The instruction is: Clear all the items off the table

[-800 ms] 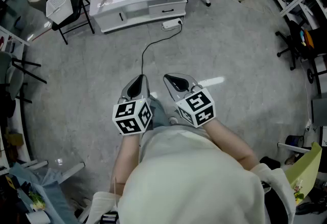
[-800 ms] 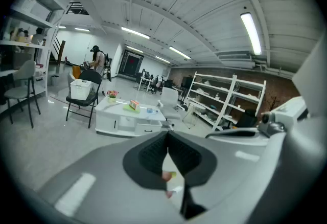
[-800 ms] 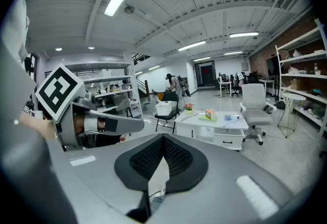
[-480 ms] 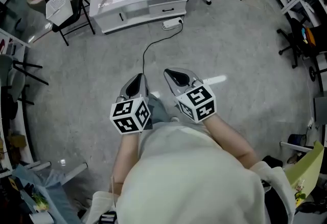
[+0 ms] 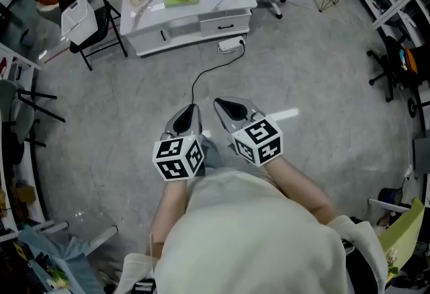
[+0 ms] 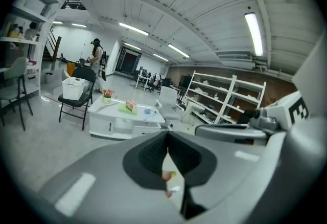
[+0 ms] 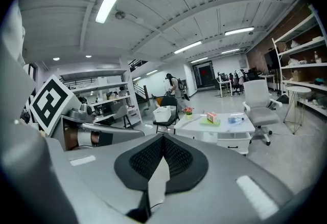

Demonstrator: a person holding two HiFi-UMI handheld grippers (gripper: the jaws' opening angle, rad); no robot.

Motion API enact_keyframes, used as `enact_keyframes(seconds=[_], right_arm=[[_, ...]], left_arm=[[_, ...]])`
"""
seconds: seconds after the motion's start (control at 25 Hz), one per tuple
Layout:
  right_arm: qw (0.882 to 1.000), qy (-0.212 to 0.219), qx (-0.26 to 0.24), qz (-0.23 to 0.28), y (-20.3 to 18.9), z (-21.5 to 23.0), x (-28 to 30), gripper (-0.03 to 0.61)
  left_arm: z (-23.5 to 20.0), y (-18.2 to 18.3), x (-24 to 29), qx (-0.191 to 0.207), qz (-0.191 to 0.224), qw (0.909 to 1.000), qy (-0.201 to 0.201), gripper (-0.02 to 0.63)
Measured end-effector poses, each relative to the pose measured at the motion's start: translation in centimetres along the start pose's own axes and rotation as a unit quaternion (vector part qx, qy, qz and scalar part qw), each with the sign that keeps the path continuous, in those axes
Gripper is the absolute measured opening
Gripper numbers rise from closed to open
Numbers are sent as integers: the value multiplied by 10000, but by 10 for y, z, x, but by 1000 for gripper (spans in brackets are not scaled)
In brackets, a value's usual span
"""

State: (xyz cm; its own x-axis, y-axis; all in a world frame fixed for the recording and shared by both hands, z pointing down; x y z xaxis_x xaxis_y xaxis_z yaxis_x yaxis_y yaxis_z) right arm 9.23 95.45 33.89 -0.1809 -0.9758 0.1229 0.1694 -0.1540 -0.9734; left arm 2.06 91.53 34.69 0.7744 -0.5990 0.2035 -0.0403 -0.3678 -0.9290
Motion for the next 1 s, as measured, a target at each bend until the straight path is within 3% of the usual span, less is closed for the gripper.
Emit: enact_keyframes(seconds=[0.12,1.0], right_arm=[[9999,-39,-150,-66,4,11,29,-3],[9997,-1,132,-202,39,41,270,-3]], left_arm=[[-17,12,26,36,-32,10000,-20,9],[-192,101,174,19,-223,9997,-111,9]])
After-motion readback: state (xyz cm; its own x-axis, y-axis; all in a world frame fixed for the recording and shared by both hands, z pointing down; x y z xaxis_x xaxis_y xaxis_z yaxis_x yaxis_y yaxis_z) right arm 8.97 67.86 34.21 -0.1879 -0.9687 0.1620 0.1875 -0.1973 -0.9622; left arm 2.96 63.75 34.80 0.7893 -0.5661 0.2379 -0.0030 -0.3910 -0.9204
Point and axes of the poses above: the fingertips, and each gripper's own axes: x forward along the fingers, z to its right, y out of its top, the point moved 2 cm from there along -x, backward along the fingers, and after that the axes turned 14 degrees about z, right-handed, at the moved point
